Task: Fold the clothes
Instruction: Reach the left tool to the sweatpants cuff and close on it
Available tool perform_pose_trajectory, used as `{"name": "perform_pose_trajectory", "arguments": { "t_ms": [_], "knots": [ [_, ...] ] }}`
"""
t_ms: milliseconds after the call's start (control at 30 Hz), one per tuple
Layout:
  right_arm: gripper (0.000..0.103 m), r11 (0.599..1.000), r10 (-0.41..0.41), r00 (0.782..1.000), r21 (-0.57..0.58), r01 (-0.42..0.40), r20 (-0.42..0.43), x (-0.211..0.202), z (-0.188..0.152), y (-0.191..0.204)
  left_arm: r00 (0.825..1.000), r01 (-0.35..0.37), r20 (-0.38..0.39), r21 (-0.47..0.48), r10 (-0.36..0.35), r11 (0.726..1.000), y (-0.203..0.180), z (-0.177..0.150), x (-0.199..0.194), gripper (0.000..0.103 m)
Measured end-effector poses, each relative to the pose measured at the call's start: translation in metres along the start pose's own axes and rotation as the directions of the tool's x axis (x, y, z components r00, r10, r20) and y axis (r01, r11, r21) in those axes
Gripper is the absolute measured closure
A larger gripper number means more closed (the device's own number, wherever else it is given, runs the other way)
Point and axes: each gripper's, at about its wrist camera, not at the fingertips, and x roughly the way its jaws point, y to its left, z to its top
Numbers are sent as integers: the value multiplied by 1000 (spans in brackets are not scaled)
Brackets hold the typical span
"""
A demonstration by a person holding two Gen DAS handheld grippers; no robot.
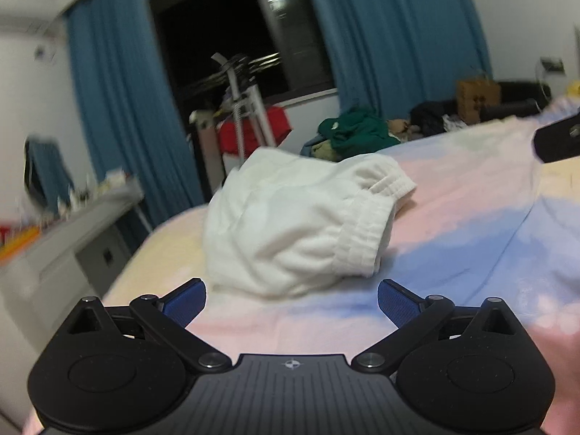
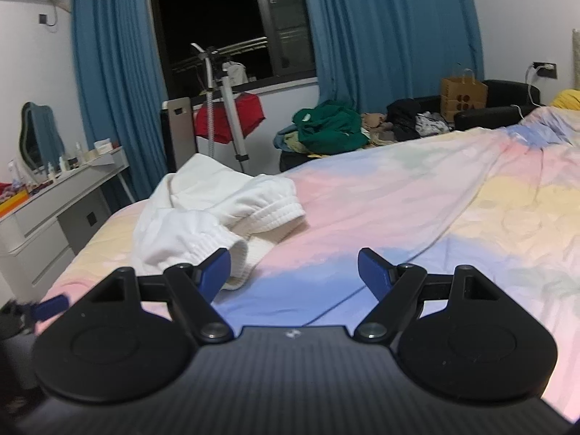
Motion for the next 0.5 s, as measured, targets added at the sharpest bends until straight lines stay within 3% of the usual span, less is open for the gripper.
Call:
{"name": "perform_pose_trajectory", "arguments": {
  "t_ms": [133, 300, 433, 500],
  "knots": [
    [24, 998, 10, 1000, 59, -8, -24, 7, -1, -17, 1000, -8, 17, 102, 6, 995, -29, 12, 39, 1],
    [24, 975, 26, 997, 223, -10, -67, 22, -5, -53, 998, -55, 30, 216, 50, 975, -61, 23, 89, 2],
    [24, 961, 18, 997, 277, 5, -79, 36, -7, -71, 993, -115, 54, 219, 105, 969, -79, 35, 122, 4],
    [24, 956, 15, 996, 292, 10, -85, 45, -9, -77, 994, -102, 50, 206, 93, 973, -84, 39, 137, 6]
  ]
}}
